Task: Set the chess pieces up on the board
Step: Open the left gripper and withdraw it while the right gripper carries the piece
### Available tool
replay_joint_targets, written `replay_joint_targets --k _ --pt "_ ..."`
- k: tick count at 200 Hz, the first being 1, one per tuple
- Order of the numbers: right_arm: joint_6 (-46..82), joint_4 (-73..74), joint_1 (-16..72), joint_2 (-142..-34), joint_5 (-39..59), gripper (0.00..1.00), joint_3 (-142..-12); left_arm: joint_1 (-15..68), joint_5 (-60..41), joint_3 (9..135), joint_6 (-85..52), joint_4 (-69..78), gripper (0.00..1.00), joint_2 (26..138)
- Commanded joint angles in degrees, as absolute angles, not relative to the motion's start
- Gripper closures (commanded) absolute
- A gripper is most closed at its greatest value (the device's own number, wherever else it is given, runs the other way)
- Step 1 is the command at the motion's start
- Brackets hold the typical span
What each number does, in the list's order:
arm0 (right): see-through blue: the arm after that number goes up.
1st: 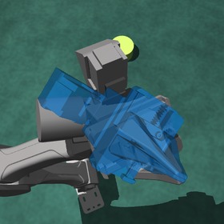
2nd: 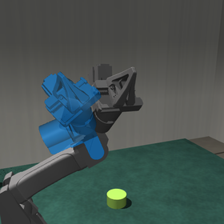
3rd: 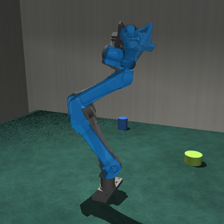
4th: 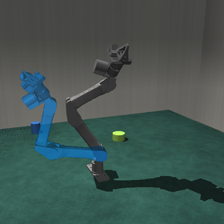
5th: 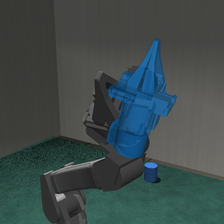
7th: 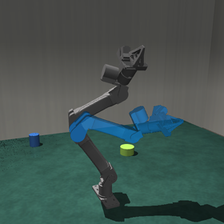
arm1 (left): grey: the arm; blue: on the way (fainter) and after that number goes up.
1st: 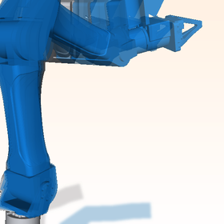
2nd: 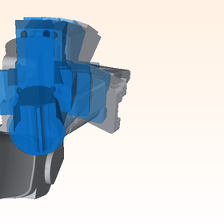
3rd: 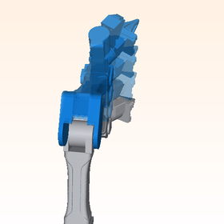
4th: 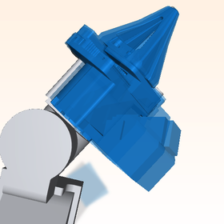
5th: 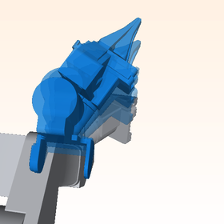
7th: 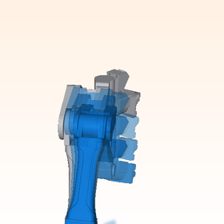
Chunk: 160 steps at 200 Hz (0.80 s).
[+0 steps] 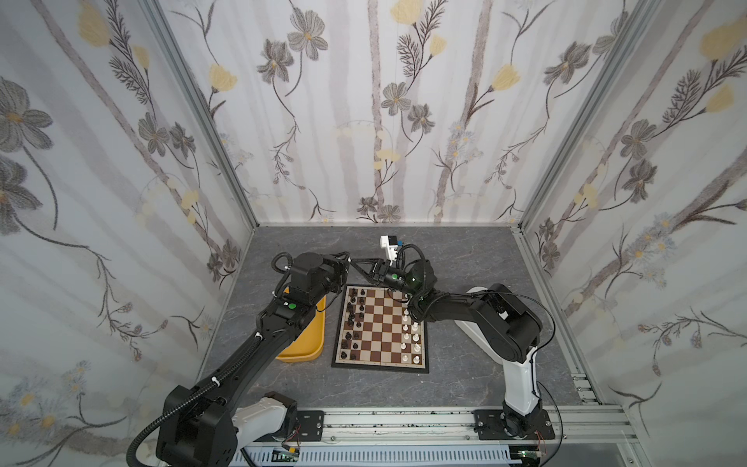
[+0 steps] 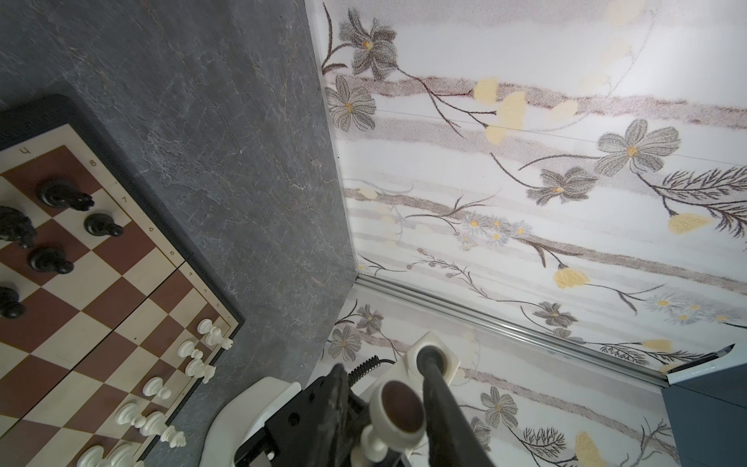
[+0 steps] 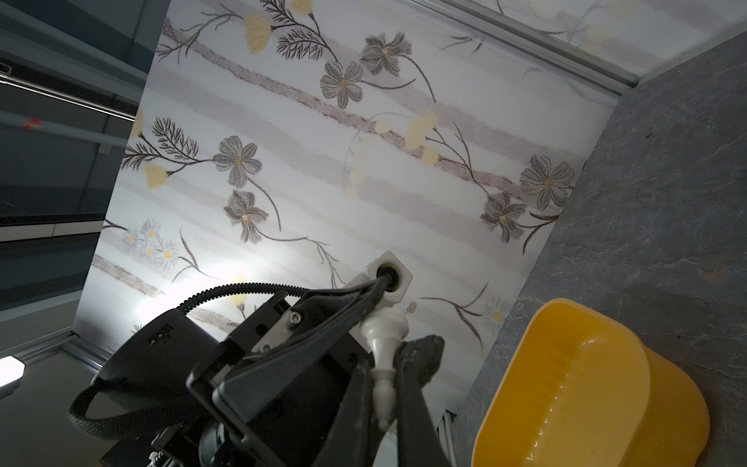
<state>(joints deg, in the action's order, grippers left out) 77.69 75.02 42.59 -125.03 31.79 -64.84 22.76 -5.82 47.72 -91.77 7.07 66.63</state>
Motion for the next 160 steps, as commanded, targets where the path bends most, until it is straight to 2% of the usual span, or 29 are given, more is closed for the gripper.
replay_joint_targets --k 1,11,13,16,19,41,63,81,96,106,134,160 --pt "79.08 79.08 42.12 -124.25 31.99 0.96 -64.88 22.35 -5.61 47.75 -90.04 8.02 0.47 66.73" --pt "78.77 79.04 41.58 -123.31 31.89 0.97 -64.17 21.58 -6.69 48.51 -87.80 7.34 0.30 66.50" --pt "78.60 78.98 41.44 -123.09 31.88 0.97 -64.01 21.37 -6.97 48.69 -87.25 7.20 0.23 66.46" --pt "78.49 78.72 41.22 -122.79 31.98 0.97 -63.87 20.99 -7.54 48.83 -86.40 7.01 0.04 66.37" --pt "78.33 78.50 40.96 -122.42 32.07 0.97 -63.70 20.48 -8.25 49.10 -85.49 6.83 0.00 66.24" --pt "78.24 78.73 37.80 -118.17 32.94 0.98 -59.85 15.17 -15.04 51.55 -76.73 2.21 0.00 64.54" --pt "72.61 67.50 32.99 -109.66 35.58 1.00 -54.70 9.94 -25.32 53.46 -63.87 -3.81 0.00 63.27" --pt "57.90 38.39 29.38 -99.81 36.22 1.00 -55.05 8.01 -33.26 56.37 -51.73 -12.13 0.00 63.30" --pt "41.16 6.48 28.08 -93.20 28.08 1.00 -61.51 7.95 -35.83 57.62 -43.01 -18.47 0.00 62.40" --pt "33.38 -8.64 27.32 -91.86 22.21 1.00 -66.58 7.91 -36.90 57.63 -38.80 -21.15 0.00 61.84" --pt "23.29 -34.48 26.83 -90.74 9.84 0.99 -76.23 7.98 -41.98 56.19 -32.56 -23.29 0.00 62.48" --pt "19.51 -46.79 28.78 -94.44 -0.66 0.99 -82.05 8.18 -46.36 55.77 -28.01 -24.46 0.00 65.09"
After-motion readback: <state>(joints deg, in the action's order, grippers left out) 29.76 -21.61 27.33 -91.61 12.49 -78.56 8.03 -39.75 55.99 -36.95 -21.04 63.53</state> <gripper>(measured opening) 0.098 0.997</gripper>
